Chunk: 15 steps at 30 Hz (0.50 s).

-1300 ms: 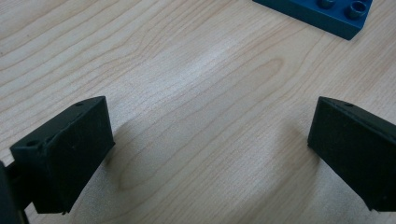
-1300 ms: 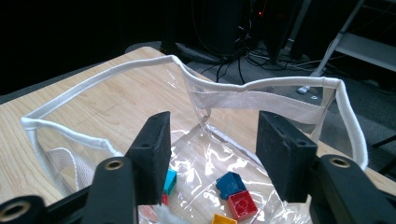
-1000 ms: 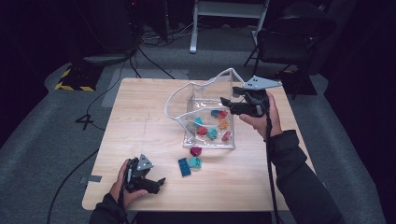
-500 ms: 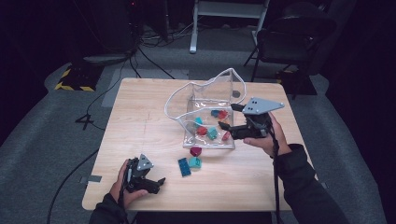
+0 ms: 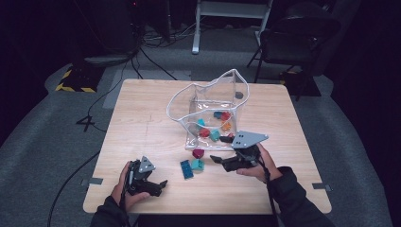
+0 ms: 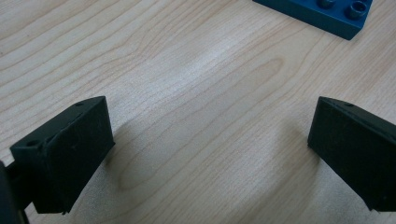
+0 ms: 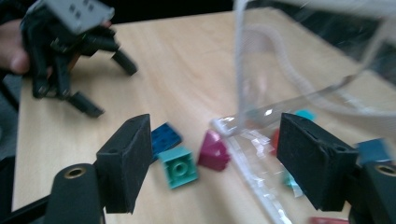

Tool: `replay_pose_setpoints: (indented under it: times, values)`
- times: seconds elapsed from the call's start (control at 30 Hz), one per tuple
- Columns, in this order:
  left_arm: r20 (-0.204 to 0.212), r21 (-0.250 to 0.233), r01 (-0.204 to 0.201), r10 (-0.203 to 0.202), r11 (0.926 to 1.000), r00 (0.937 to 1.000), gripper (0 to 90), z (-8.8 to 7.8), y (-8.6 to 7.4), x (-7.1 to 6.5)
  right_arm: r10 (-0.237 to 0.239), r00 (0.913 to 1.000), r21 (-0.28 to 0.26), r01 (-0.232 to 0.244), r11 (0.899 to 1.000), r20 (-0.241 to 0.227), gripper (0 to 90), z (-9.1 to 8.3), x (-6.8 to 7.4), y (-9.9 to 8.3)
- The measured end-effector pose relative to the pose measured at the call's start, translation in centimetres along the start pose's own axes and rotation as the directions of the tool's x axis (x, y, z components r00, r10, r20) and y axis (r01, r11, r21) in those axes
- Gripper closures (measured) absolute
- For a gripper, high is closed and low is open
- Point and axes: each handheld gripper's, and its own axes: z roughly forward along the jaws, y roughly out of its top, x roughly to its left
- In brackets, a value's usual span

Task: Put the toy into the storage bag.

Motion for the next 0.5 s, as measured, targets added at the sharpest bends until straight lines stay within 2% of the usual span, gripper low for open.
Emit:
replay_pose_setpoints:
  times: [0.23,0.27,0.37,0.5]
  values:
    - [0.001,0.000,0.002,-0.002,1.0000,1.0000,0.2,0.0,0.0,0.0,0.001,0.9982,0.086,0.005,0.996,-0.060,27.9,3.1,0.9,-2.2]
    - [0.001,0.000,0.001,-0.001,1.0000,1.0000,0.2,0.0,0.0,0.0,-0.006,0.9983,0.094,0.011,0.996,-0.058,27.8,3.3,0.9,-2.4]
    - [0.001,0.000,0.002,-0.002,1.0000,1.0000,0.3,0.0,0.0,0.0,0.029,0.9968,0.094,-0.022,0.995,-0.074,28.5,3.9,0.7,-2.9]
    - [0.001,0.001,0.002,-0.002,1.0000,1.0000,0.3,0.0,0.0,0.0,0.040,0.9948,0.113,-0.030,0.993,-0.094,28.3,5.1,0.9,-3.8]
